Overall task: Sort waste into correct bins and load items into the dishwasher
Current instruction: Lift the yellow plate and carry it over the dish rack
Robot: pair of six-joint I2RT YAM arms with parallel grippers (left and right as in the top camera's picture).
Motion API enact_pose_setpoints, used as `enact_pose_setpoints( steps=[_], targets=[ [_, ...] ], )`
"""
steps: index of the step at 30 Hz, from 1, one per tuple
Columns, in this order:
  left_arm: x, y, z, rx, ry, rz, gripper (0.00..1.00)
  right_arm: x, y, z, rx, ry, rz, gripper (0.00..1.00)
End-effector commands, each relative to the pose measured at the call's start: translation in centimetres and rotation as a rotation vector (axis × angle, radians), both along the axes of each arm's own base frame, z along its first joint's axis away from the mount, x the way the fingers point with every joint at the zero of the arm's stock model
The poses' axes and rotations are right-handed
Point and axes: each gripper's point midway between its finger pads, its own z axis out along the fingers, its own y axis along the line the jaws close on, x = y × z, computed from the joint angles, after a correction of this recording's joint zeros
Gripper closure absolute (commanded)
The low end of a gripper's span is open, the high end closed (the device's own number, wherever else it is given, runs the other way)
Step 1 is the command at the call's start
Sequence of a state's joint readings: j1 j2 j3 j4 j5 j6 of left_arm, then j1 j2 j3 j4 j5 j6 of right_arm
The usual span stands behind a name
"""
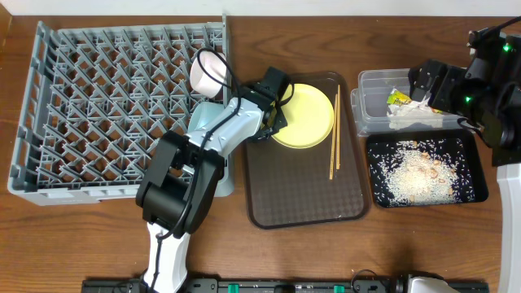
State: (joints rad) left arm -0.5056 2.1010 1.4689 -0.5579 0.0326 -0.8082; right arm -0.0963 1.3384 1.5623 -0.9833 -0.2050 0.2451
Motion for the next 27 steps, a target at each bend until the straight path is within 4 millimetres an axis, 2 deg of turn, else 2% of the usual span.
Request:
enact_pose_setpoints(
  steps=[1, 6, 9, 10, 16, 19, 20, 22, 27],
  targets=[
    [0.4, 0.1, 4.1, 0.010, -0.096, -0.152, 0.93, 0.1, -0.4, 0.0, 0.002, 0.002, -0.018, 0.01],
    [0.6, 0.8, 9.1, 0.033, -0.207, -0.191, 0.93, 0.1, -0.4, 0.0, 0.002, 0.002, -0.018, 0.01],
    [0.4, 1.1, 11.1, 0.039, -0.242, -0.217, 0.93, 0.1, -0.4, 0.0, 0.002, 0.002, -0.018, 0.01],
    [0.1, 1.3, 12.3, 0.039, -0.264, -0.230, 0.93, 0.1, -0.4, 0.0, 0.002, 0.002, -0.018, 0.01],
    [-0.1, 3.1, 15.1, 0.112, -0.327, -0.216, 0.93, 0.1, -0.4, 0.0, 0.002, 0.002, -0.018, 0.01],
    [0.2, 5.0, 17.3, 0.201, -0.395, -0.191, 0.93, 0.1, -0.4, 0.0, 0.002, 0.002, -0.018, 0.01],
    [0.3, 6.1, 18.8, 0.255, -0.440, -0.177, 0.93, 0.1, -0.4, 0.0, 0.002, 0.002, -0.018, 0.01],
    [0.4, 7.5, 20.6, 0.302, -0.484, -0.161, 0.93, 0.1, -0.4, 0.0, 0.003, 0.002, -0.018, 0.01],
    [0.4, 11.4, 24.3, 0.338, -0.559, -0.099, 0.93, 0.1, -0.4, 0.0, 0.002, 0.002, -0.018, 0.01]
  ],
)
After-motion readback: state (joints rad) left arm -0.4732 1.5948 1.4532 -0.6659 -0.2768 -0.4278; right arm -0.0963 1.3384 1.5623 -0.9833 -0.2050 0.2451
